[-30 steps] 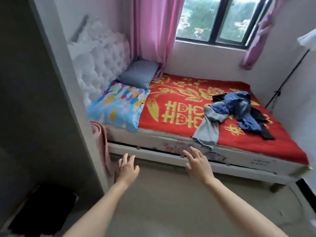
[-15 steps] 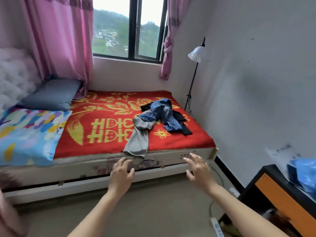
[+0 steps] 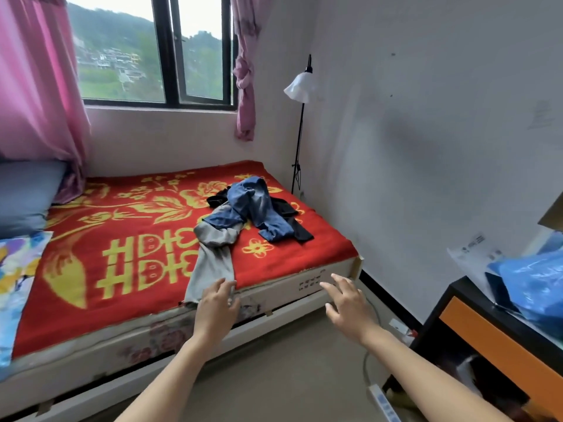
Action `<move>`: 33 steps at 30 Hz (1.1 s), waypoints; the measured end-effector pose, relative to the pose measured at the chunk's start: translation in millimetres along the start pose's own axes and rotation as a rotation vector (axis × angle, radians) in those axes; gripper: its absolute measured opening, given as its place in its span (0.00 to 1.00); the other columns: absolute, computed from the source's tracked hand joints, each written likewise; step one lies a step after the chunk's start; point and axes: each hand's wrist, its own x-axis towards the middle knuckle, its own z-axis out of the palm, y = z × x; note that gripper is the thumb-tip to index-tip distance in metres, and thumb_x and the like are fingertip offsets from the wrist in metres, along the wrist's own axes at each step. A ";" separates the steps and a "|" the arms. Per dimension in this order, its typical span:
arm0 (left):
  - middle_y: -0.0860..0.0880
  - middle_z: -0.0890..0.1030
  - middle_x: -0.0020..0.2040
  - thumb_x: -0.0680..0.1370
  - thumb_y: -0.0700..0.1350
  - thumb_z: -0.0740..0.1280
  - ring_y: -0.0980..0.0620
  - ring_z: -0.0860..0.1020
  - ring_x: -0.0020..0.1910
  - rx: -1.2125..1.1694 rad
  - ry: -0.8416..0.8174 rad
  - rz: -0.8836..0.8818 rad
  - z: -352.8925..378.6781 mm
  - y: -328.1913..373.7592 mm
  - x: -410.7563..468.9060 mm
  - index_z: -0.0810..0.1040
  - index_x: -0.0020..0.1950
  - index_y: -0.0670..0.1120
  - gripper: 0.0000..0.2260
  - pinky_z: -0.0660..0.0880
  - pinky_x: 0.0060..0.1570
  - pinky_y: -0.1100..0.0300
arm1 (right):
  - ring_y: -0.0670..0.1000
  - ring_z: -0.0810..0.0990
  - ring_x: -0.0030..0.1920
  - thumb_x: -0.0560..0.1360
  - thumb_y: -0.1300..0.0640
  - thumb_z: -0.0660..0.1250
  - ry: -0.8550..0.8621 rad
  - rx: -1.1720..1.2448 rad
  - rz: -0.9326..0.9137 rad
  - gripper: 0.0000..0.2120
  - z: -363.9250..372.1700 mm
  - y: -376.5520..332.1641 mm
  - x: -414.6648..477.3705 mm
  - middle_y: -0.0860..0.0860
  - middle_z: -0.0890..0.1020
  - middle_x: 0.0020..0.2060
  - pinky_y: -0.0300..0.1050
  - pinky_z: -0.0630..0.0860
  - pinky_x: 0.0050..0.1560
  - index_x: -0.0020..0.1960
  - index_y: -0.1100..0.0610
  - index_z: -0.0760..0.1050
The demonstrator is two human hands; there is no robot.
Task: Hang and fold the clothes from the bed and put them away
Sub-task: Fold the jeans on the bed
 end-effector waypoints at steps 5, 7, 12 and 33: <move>0.45 0.71 0.68 0.79 0.44 0.64 0.46 0.65 0.68 -0.041 0.014 -0.001 -4.6 -29.4 74.0 0.72 0.68 0.43 0.17 0.64 0.64 0.55 | 0.46 0.52 0.75 0.79 0.53 0.56 0.002 -0.001 0.030 0.24 11.7 -11.2 68.7 0.50 0.56 0.75 0.41 0.55 0.70 0.75 0.49 0.58; 0.46 0.71 0.68 0.79 0.44 0.64 0.47 0.66 0.68 -0.052 0.020 0.018 -2.7 -33.1 94.4 0.72 0.68 0.43 0.17 0.64 0.64 0.56 | 0.46 0.52 0.74 0.79 0.52 0.56 0.008 0.001 0.033 0.25 19.0 -16.5 91.0 0.49 0.55 0.75 0.40 0.54 0.70 0.75 0.49 0.57; 0.46 0.74 0.65 0.78 0.44 0.64 0.49 0.69 0.65 -0.065 -0.060 -0.015 21.9 -57.2 114.1 0.73 0.66 0.43 0.17 0.65 0.61 0.58 | 0.51 0.57 0.74 0.77 0.56 0.61 -0.013 0.058 0.109 0.25 41.5 -23.5 122.1 0.55 0.61 0.73 0.45 0.59 0.69 0.74 0.53 0.62; 0.46 0.73 0.65 0.78 0.43 0.65 0.48 0.68 0.64 -0.036 -0.067 -0.122 161.9 1.1 326.5 0.73 0.67 0.44 0.17 0.65 0.61 0.57 | 0.51 0.57 0.74 0.79 0.53 0.58 -0.051 0.092 0.188 0.26 78.2 174.5 324.0 0.53 0.59 0.74 0.43 0.59 0.70 0.75 0.51 0.57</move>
